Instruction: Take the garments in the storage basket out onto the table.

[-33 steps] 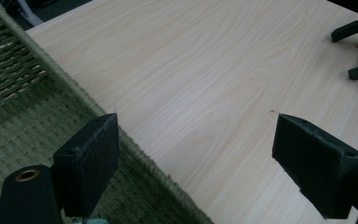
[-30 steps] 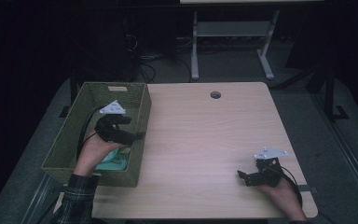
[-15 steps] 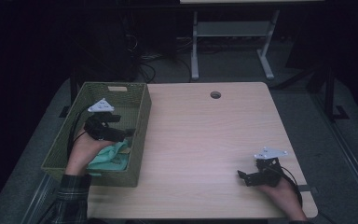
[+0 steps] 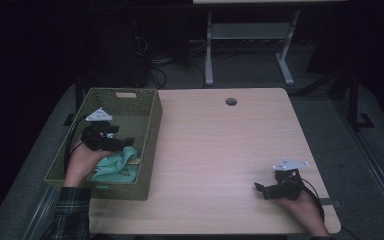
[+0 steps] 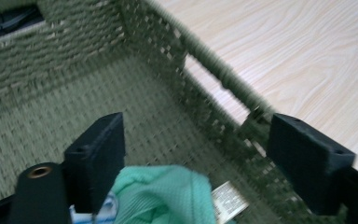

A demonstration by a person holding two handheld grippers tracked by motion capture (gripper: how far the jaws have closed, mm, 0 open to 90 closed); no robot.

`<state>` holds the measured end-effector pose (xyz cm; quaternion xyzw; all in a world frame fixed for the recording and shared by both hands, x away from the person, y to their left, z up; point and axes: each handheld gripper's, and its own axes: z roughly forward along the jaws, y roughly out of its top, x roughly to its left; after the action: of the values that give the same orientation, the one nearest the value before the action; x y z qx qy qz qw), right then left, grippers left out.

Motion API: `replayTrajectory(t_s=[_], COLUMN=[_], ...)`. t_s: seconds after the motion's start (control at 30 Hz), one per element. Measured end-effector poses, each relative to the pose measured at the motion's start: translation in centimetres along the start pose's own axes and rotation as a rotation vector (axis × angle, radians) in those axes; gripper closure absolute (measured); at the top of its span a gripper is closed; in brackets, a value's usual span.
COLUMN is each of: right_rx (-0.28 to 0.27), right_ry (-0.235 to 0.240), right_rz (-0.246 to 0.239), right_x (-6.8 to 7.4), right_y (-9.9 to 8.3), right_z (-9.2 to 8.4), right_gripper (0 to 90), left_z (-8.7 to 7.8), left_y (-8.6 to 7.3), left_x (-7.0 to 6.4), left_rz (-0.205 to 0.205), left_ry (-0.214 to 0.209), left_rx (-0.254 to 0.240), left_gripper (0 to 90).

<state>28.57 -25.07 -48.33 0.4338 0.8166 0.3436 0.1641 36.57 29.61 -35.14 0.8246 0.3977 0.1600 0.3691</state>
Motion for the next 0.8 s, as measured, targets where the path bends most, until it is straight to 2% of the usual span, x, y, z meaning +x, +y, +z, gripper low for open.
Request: replayTrajectory(t_s=[0.27, 0.57, 0.73, 0.8], right_rx=[0.0, 0.0, 0.0, 0.0], right_ry=[0.0, 0.0, 0.0, 0.0], right_rz=[0.0, 0.0, 0.0, 0.0], right_x=[0.0, 0.0, 0.0, 0.0], right_y=[0.0, 0.0, 0.0, 0.0], right_z=[0.0, 0.0, 0.0, 0.0], right_gripper=[1.1, 1.1, 1.1, 1.1], left_z=[1.2, 2.7, 3.7, 4.1], left_y=[-1.4, -2.4, -3.0, -3.2], left_x=[1.3, 1.7, 1.8, 1.8], left_rz=[-0.027, -0.033, -0.026, -0.029], left_ry=[0.036, 0.011, 0.016, 0.006], left_rx=[0.057, 0.112, 0.167, 0.18], left_gripper=[22.7, 22.1, 21.3, 21.2])
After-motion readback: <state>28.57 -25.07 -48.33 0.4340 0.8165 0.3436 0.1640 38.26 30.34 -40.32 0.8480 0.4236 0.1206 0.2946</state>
